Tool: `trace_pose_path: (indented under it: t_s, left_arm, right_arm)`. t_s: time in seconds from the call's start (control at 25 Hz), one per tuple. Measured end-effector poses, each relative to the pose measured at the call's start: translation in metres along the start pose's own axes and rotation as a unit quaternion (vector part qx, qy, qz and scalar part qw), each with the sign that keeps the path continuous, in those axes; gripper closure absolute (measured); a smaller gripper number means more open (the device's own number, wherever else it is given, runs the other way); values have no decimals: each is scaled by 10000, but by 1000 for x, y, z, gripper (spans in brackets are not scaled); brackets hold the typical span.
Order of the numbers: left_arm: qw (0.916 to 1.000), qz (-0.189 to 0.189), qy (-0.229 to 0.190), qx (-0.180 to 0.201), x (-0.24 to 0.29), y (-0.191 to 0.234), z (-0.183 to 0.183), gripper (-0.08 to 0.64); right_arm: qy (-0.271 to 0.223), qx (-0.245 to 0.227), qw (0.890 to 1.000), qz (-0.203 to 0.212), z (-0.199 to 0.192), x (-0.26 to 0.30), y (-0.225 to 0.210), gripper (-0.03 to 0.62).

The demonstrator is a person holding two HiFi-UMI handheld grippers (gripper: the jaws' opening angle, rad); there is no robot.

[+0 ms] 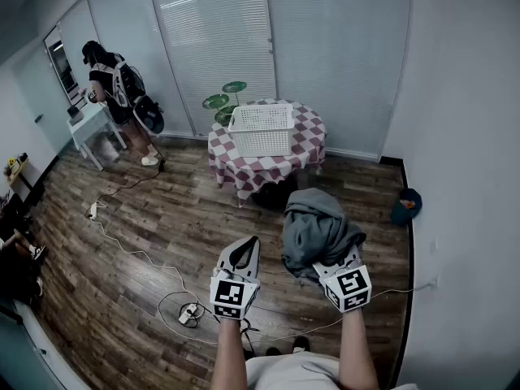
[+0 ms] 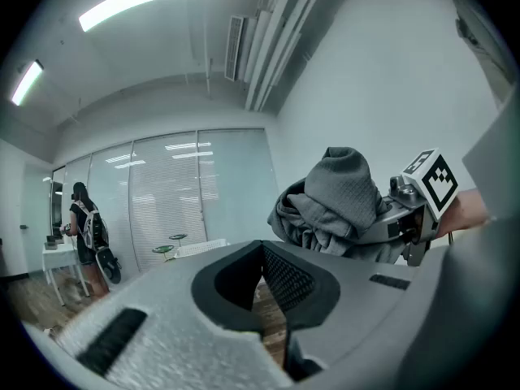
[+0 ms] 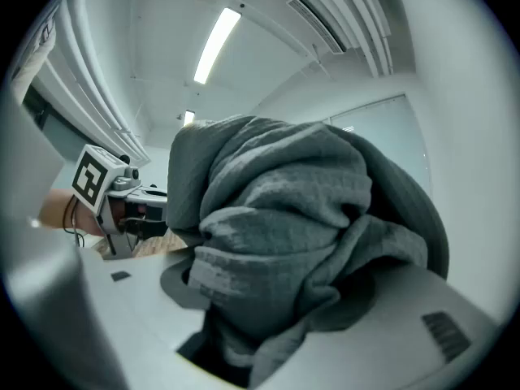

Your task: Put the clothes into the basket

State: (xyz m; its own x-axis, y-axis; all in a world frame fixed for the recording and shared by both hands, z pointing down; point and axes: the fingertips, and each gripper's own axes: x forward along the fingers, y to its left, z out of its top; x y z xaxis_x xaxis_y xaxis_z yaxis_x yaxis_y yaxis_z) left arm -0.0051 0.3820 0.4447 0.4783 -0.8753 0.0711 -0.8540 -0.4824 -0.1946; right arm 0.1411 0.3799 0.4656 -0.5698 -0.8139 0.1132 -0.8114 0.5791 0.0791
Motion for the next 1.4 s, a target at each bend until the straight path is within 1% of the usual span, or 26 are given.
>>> trace_pose_path:
  t_s: [0.28,0.36,0.48,0.6,0.72,0.8,0.92,1.0,1.08,1.16,1.2,1.28,1.32,1.4]
  left_arm:
    - [9999,85,70,-27,0,-11,-6,548]
    - [9998,163,78,-64,0,-13,-4,548]
    - [9994,319,96,-125,-1,-13,-1,548]
    - [9990,421,71,-130,0,-17,3,548]
    - [9991,391,94,-130,3,-24,-8,548]
    - [9990,389,112,-192,2,-27,-18,548]
    - [9983,418,95,-384,2,-29,-15,548]
    - [9982,368,138,-455,7,-31,-22,548]
    - [9983,331,199,-438,11,-28,-31,548]
    - [9986,279,208,-395,20,-21,-32,548]
    - [9988,194,254,-367,26,-18,-30,548]
    - [9990,-113,370,-244,41,-17,-31,548]
    - [9990,-236,355,-137,49,-15,-29,548]
    - [9993,-287,253,31,62,-6,-20,548]
  right_arm:
    - [-38,98,9999,36,-5,-6,-4,318]
    - [-2,179,9998,27,-9,-7,-7,318]
    - [40,229,9996,144,-14,-12,-9,310]
    - [-76,282,9992,265,-12,-16,-11,309]
    - [-255,258,9991,239,-8,-18,-15,308]
    - [-380,223,9985,311,-6,-22,-13,309]
    - [-408,255,9979,433,-2,-22,-14,310]
    - [-344,201,9985,388,-2,-16,-20,310]
    - [-293,162,9988,352,-4,-8,-23,310]
    - [-296,208,9988,334,-5,1,-27,310]
    - [-301,206,9988,337,-5,6,-30,310]
    - [-320,112,9987,368,-2,19,-36,310]
    - [-346,66,9987,381,1,25,-38,310]
    - [-431,33,9984,365,11,37,-45,310]
